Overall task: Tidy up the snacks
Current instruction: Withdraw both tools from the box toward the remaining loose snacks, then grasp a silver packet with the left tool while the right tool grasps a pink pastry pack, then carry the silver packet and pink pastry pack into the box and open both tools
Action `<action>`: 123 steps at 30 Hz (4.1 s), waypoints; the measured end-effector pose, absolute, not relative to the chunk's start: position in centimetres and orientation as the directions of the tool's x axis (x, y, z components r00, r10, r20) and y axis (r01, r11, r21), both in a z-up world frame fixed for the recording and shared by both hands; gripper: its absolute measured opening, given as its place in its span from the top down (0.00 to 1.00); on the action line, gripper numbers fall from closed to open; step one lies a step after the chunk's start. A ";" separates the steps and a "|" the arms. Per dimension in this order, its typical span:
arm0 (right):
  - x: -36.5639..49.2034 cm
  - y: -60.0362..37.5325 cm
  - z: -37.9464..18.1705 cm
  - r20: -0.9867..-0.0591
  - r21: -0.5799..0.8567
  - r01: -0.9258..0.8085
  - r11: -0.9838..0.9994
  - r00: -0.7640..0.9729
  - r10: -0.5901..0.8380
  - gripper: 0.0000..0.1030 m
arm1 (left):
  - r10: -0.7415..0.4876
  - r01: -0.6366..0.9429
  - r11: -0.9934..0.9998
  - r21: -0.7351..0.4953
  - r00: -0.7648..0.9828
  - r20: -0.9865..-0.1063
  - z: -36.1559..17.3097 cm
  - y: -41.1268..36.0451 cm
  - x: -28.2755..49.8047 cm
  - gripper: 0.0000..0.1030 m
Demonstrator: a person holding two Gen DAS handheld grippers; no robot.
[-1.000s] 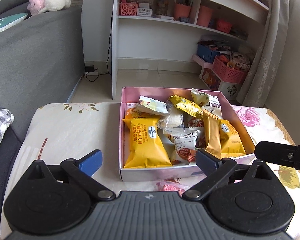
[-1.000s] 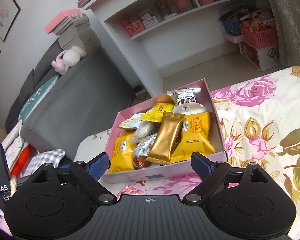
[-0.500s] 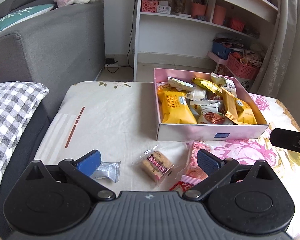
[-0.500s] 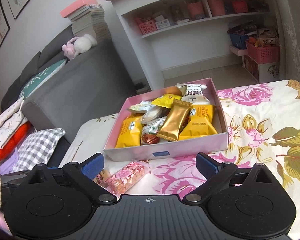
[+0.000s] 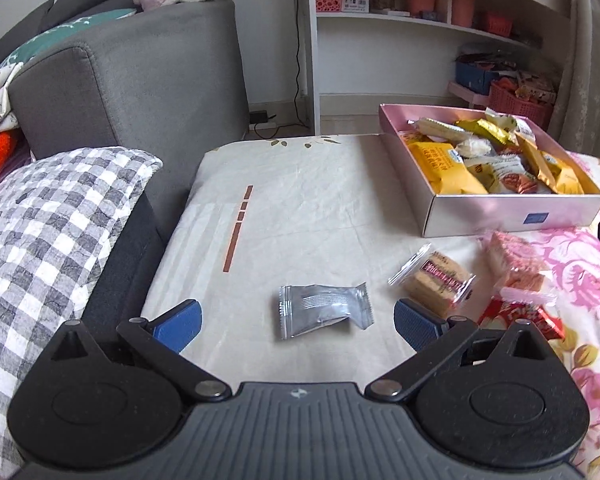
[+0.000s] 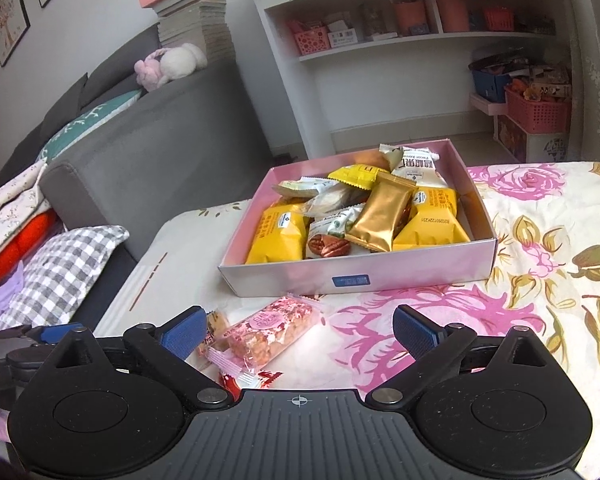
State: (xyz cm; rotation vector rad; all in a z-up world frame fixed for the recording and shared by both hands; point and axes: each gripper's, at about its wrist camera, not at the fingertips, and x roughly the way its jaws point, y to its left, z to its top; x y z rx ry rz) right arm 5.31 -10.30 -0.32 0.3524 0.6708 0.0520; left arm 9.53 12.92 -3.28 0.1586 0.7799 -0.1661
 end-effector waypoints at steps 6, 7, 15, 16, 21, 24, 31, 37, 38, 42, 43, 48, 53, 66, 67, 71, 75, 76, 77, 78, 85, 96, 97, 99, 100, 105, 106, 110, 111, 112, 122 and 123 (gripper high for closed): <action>6.2 -8.8 -1.3 -0.624 0.336 0.059 0.940 0.761 0.175 0.02 | -0.150 0.342 0.927 0.154 0.714 -0.684 -4.2 13.5 10.1 0.01; 6.5 -8.6 -1.4 -0.627 0.340 0.061 0.938 0.759 0.178 0.02 | -0.163 0.373 0.910 0.178 0.720 -0.675 -4.2 13.5 10.2 0.01; 8.9 -8.8 -2.7 -0.649 0.422 0.114 0.900 0.731 0.212 0.02 | -0.248 0.521 0.827 0.211 0.675 -0.695 -4.7 12.6 11.0 0.09; 9.2 -8.9 -3.0 -0.654 0.438 0.123 0.890 0.724 0.222 0.02 | -0.259 0.539 0.817 0.207 0.663 -0.702 -4.9 12.3 11.0 0.11; 10.7 -9.0 -4.2 -0.677 0.474 0.165 0.865 0.696 0.239 0.02 | -0.284 0.584 0.788 0.193 0.624 -0.728 -5.5 11.2 11.1 0.20; 11.4 -8.7 -4.9 -0.697 0.456 0.172 0.873 0.679 0.230 0.02 | -0.303 0.587 0.798 0.136 0.587 -0.751 -5.3 11.2 11.4 0.31; 11.3 -9.1 -5.2 -0.728 0.414 0.161 0.896 0.649 0.219 0.03 | -0.346 0.602 0.798 0.030 0.499 -0.794 -5.1 11.5 11.1 0.43; 10.5 -10.1 -5.3 -0.754 0.363 0.161 0.918 0.630 0.188 0.03 | -0.372 0.654 0.756 0.016 0.450 -0.812 -4.9 10.6 9.8 0.42; 10.4 -10.4 -5.3 -0.758 0.353 0.162 0.921 0.627 0.180 0.03 | -0.370 0.661 0.750 0.021 0.446 -0.815 -4.9 10.4 9.6 0.38; 10.0 -11.3 -5.2 -0.753 0.349 0.163 0.923 0.635 0.173 0.03 | -0.338 0.645 0.762 0.052 0.465 -0.818 -4.9 10.0 9.3 0.23; 9.9 -11.4 -5.0 -0.754 0.339 0.164 0.926 0.636 0.163 0.03 | -0.332 0.633 0.773 0.049 0.469 -0.818 -4.9 10.0 9.4 0.22; 9.7 -11.6 -4.9 -0.749 0.315 0.140 0.939 0.644 0.155 0.03 | -0.324 0.560 0.828 -0.002 0.475 -0.818 -4.9 10.6 10.4 0.23; 10.0 -11.1 -5.3 -0.750 0.317 0.135 0.939 0.642 0.161 0.03 | -0.317 0.487 0.872 -0.048 0.487 -0.814 -4.9 10.8 11.0 0.36; 10.2 -9.7 -5.6 -0.729 0.332 0.080 0.940 0.654 0.202 0.19 | -0.275 0.393 0.917 -0.065 0.508 -0.817 -4.6 9.8 11.3 0.62; 10.2 -9.7 -5.6 -0.729 0.331 0.078 0.940 0.654 0.203 0.21 | -0.272 0.382 0.922 -0.071 0.505 -0.819 -4.5 9.8 11.3 0.65; 10.2 -9.7 -5.5 -0.729 0.335 0.081 0.939 0.654 0.204 0.37 | -0.268 0.351 0.932 -0.090 0.501 -0.823 -4.4 9.5 11.2 0.71; 10.2 -9.9 -5.5 -0.732 0.347 0.085 0.934 0.648 0.213 0.59 | -0.255 0.332 0.939 -0.088 0.504 -0.825 -4.3 9.3 10.9 0.72; 10.2 -9.9 -5.5 -0.733 0.352 0.085 0.932 0.645 0.218 0.62 | -0.255 0.331 0.939 -0.088 0.505 -0.825 -4.3 9.2 10.9 0.73; 10.2 -9.9 -5.5 -0.733 0.358 0.085 0.930 0.642 0.224 0.65 | -0.257 0.331 0.939 -0.091 0.503 -0.825 -4.2 9.1 10.9 0.74; 10.2 -9.9 -5.5 -0.733 0.361 0.085 0.929 0.641 0.226 0.67 | -0.259 0.331 0.939 -0.094 0.502 -0.825 -4.2 9.1 10.8 0.75; 10.0 -10.0 -4.6 -0.711 0.384 0.080 0.920 0.661 0.239 0.69 | -0.270 0.305 0.944 -0.127 0.493 -0.827 -4.0 9.2 10.7 0.78; 8.9 -11.4 -2.6 -0.685 0.436 0.093 0.895 0.679 0.263 0.69 | -0.293 0.273 0.947 -0.170 0.511 -0.808 -2.6 9.6 10.6 0.80; 8.8 -11.8 -2.3 -0.680 0.445 0.094 0.891 0.683 0.268 0.69 | -0.296 0.267 0.947 -0.177 0.514 -0.805 -2.4 9.7 10.7 0.80; 8.6 -12.3 -1.7 -0.667 0.456 0.095 0.885 0.694 0.269 0.69 | -0.302 0.255 0.948 -0.193 0.521 -0.798 -2.0 9.8 10.9 0.80; 8.5 -12.6 -1.4 -0.660 0.463 0.099 0.881 0.701 0.268 0.69 | -0.306 0.248 0.948 -0.201 0.526 -0.794 -1.8 9.8 10.9 0.80; 8.3 -14.1 -0.4 -0.638 0.497 0.132 0.858 0.726 0.258 0.69 | -0.333 0.234 0.942 -0.240 0.567 -0.754 -0.2 9.7 11.1 0.81; 8.4 -14.4 -0.3 -0.634 0.503 0.139 0.853 0.730 0.254 0.69 | -0.339 0.233 0.940 -0.248 0.574 -0.745 0.0 9.6 11.1 0.81; 8.8 -15.5 -0.1 -0.622 0.522 0.166 0.837 0.746 0.240 0.69 | -0.364 0.226 0.931 -0.286 0.598 -0.714 1.0 9.0 11.6 0.81; 8.9 -15.8 -0.1 -0.619 0.526 0.174 0.833 0.750 0.234 0.69 | -0.375 0.225 0.927 -0.300 0.599 -0.708 1.1 8.7 11.8 0.81; 9.0 -16.1 -0.1 -0.615 0.531 0.183 0.828 0.755 0.228 0.69 | -0.385 0.229 0.922 -0.311 0.601 -0.700 1.2 8.5 11.9 0.81; 11.1 -18.6 -1.0 -0.591 0.588 0.233 0.775 0.778 0.214 0.69 | -0.465 0.304 0.884 -0.355 0.644 -0.607 1.2 3.6 14.0 0.81; 11.4 -18.8 -0.9 -0.583 0.593 0.228 0.772 0.783 0.217 0.69 | -0.463 0.322 0.886 -0.334 0.649 -0.604 1.1 3.0 14.3 0.81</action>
